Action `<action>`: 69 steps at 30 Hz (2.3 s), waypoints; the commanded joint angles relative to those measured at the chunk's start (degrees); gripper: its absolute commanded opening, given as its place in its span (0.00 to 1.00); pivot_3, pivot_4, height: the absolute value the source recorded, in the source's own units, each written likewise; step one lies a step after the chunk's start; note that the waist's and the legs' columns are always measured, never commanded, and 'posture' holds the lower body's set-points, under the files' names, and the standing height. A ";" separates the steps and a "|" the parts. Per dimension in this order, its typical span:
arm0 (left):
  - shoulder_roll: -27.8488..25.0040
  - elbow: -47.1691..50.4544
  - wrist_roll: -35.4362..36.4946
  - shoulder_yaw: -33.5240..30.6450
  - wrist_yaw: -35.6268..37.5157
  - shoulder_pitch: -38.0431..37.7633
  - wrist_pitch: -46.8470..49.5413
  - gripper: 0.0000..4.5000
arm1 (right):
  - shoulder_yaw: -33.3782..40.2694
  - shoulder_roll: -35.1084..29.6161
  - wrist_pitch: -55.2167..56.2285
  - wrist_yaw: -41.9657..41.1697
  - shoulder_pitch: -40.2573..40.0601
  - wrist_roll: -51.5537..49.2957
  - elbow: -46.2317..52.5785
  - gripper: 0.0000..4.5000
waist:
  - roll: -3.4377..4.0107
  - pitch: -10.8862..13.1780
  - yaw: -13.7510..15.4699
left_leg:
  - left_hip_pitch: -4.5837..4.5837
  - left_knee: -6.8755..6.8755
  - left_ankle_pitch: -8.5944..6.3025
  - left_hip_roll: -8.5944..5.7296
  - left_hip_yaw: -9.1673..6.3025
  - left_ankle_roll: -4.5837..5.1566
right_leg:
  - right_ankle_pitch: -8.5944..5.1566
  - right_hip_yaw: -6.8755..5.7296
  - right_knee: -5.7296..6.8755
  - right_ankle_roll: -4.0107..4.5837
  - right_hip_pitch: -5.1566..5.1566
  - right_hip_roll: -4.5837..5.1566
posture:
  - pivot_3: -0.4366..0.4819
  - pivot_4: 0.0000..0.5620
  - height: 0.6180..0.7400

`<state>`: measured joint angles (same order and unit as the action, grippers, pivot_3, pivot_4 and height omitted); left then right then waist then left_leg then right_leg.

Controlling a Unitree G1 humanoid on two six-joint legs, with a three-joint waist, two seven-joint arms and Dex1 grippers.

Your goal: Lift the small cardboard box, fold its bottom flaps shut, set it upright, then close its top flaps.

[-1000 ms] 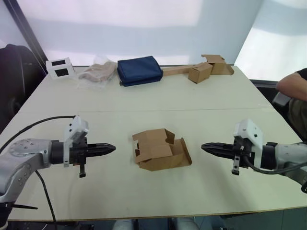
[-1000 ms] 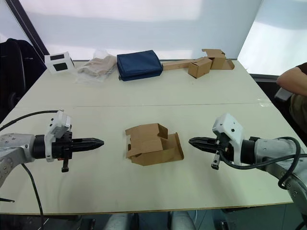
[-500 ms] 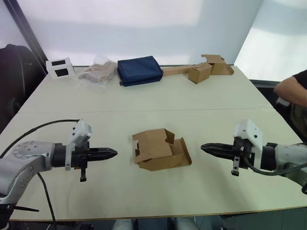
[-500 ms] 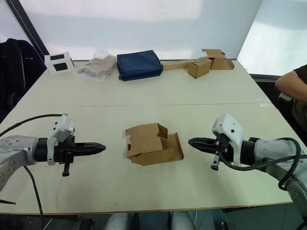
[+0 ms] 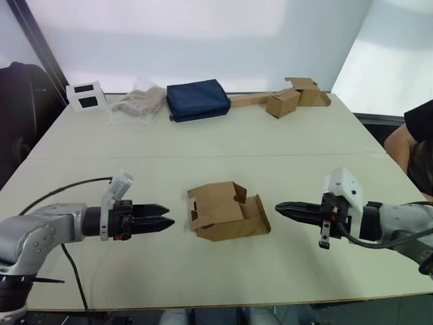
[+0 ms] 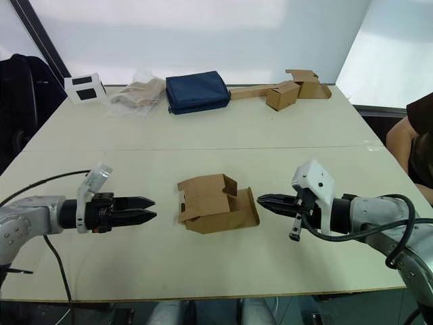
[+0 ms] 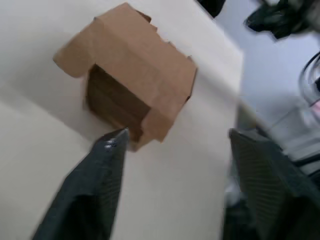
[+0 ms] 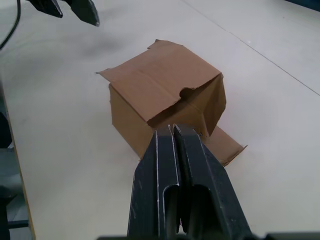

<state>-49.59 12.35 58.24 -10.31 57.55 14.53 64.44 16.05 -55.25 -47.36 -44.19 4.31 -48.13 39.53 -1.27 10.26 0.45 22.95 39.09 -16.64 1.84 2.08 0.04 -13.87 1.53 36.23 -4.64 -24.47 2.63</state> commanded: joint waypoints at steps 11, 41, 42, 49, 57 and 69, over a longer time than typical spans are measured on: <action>16.82 -21.67 8.01 -1.69 -13.46 14.40 19.76 1.00 | 5.36 0.39 -1.55 5.11 -5.67 -3.32 7.61 0.00 | -0.03 -0.02 0.13 | 0.03 0.04 0.01 -0.08 -0.15 0.00 | 0.03 -0.06 0.04 -0.06 0.05 -0.03 | 0.48 0.27 1.00; 30.09 -31.22 -1.32 1.24 -11.58 22.88 16.56 0.94 | 7.60 -0.16 -2.10 13.27 -8.87 -7.21 11.76 0.00 | -0.05 -0.04 0.15 | 0.05 0.07 0.03 -0.13 -0.24 -0.03 | 0.04 -0.07 0.04 -0.04 0.06 -0.05 | 0.48 0.27 1.00; 30.15 -31.17 -1.53 1.35 -11.29 22.89 16.66 0.89 | 7.58 -0.19 -2.12 13.40 -8.86 -7.33 11.81 0.00 | -0.05 -0.04 0.13 | 0.06 0.07 0.02 -0.13 -0.25 -0.03 | 0.04 -0.07 0.04 -0.04 0.06 -0.05 | 0.48 0.27 1.00; 29.87 -30.46 -1.86 0.99 -10.74 22.27 17.42 0.30 | 7.60 -0.30 -2.03 14.05 -9.10 -7.98 12.11 0.00 | -0.05 -0.04 0.15 | 0.06 0.07 0.03 -0.13 -0.26 -0.03 | 0.04 -0.07 0.04 -0.04 0.06 -0.05 | 0.48 0.27 1.00; 28.28 -20.45 2.30 -4.62 -12.38 22.18 18.37 0.00 | 6.71 1.03 -0.92 15.36 -7.02 -7.85 10.72 0.00 | -0.07 -0.03 0.09 | 0.07 0.07 0.03 -0.12 -0.29 -0.03 | 0.04 -0.08 0.04 -0.04 0.06 -0.05 | 0.48 0.27 1.00; 18.65 -5.57 -19.27 10.31 4.47 19.91 -21.96 0.00 | -2.80 14.97 4.12 27.85 10.23 1.43 -0.25 0.00 | 0.08 -0.11 0.24 | 0.14 0.05 0.15 -0.12 -0.24 -0.24 | 0.08 -0.07 -0.05 0.09 0.02 0.00 | 0.48 0.27 1.00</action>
<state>-30.41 6.71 42.40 -1.01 59.86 32.57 49.07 14.04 -41.54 -45.12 -18.26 12.45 -48.99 40.33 -1.19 10.15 0.69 23.12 39.14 -16.49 1.72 1.85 -0.19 -13.78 1.47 36.18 -4.55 -24.48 2.64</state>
